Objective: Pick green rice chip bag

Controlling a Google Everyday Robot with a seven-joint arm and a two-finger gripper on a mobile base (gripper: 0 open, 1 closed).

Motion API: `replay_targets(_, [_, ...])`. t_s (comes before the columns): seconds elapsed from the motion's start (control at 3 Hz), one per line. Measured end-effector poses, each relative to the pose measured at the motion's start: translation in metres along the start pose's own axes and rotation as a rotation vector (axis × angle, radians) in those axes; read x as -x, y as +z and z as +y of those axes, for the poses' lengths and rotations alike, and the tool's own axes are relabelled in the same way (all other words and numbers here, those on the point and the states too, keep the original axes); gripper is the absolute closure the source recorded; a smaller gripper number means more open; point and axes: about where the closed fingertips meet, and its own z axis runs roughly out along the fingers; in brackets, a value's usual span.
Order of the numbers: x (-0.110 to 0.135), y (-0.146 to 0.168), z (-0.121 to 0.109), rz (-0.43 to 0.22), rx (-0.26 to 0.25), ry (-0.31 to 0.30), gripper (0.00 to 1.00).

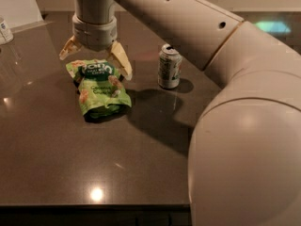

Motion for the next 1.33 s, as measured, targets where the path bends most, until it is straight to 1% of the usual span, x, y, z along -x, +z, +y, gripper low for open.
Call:
replay_targets(0.33, [0.003, 0.015, -0.004, -0.005, 0.04, -0.097, 0.0])
replay_targets(0.67, [0.008, 0.032, -0.004, -0.027, 0.072, -0.195, 0.0])
replay_targets(1.0, [0.006, 0.043, 0.0, -0.047, 0.089, -0.236, 0.0])
replay_targets(1.33, [0.005, 0.046, 0.004, -0.064, 0.083, -0.253, 0.18])
